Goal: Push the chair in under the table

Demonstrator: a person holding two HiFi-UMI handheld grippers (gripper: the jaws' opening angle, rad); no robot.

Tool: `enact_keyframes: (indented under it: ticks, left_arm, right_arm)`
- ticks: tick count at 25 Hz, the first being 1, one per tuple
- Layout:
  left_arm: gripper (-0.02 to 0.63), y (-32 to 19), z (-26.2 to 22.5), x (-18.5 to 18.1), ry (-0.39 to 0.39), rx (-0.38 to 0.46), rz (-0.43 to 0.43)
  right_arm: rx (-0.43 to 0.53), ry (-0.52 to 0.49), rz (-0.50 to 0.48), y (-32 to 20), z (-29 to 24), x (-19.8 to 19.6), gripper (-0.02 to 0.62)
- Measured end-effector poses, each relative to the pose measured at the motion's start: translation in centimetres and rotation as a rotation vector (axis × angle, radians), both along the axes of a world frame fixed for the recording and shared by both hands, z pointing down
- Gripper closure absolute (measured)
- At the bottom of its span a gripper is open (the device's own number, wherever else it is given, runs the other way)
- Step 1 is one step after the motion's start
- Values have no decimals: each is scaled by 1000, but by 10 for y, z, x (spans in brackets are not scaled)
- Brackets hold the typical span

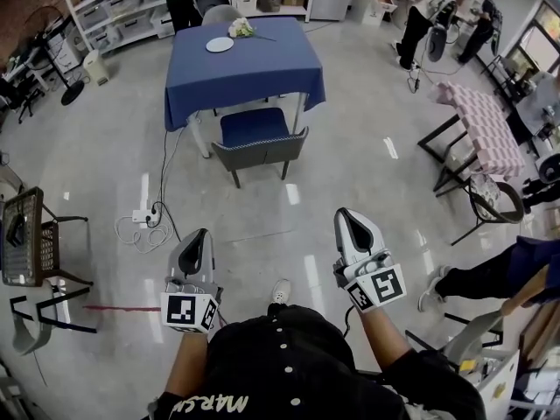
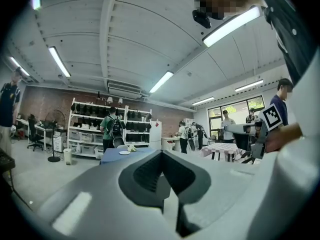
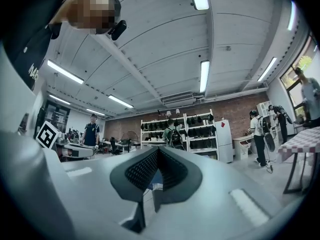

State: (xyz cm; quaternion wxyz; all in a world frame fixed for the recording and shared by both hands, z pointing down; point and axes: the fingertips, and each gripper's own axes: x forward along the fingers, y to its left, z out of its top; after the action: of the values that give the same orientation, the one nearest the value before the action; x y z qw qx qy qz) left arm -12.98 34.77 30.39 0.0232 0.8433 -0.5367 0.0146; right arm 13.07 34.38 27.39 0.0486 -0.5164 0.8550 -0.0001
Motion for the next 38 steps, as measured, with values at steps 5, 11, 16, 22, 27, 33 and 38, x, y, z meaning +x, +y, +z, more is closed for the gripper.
enact_keyframes:
  ticks: [5, 11, 16, 22, 27, 33, 38]
  left_arm:
    - [606, -42, 6, 20, 5, -5, -14]
    - [606, -69, 11, 33, -3, -16, -37]
    - [606, -83, 12, 35, 0, -28, -55]
    - [606, -111, 19, 36, 0, -25, -56]
    - [606, -148, 17, 36, -1, -18, -54]
    - [606, -209, 22, 26, 6, -7, -49]
    - [606, -267, 29, 15, 11, -18, -43]
  right_arm:
    - [0, 0, -8, -41, 2, 23, 588]
    - [-3, 9, -25, -70, 7, 40, 588]
    - [-15, 9, -45, -89, 11, 41, 588]
    - [-1, 20, -51, -117, 13, 45, 588]
    - [14, 32, -59, -150, 10, 46, 588]
    - [6, 42, -48, -206, 15, 41, 588]
    - [-6, 42, -32, -261, 18, 37, 586]
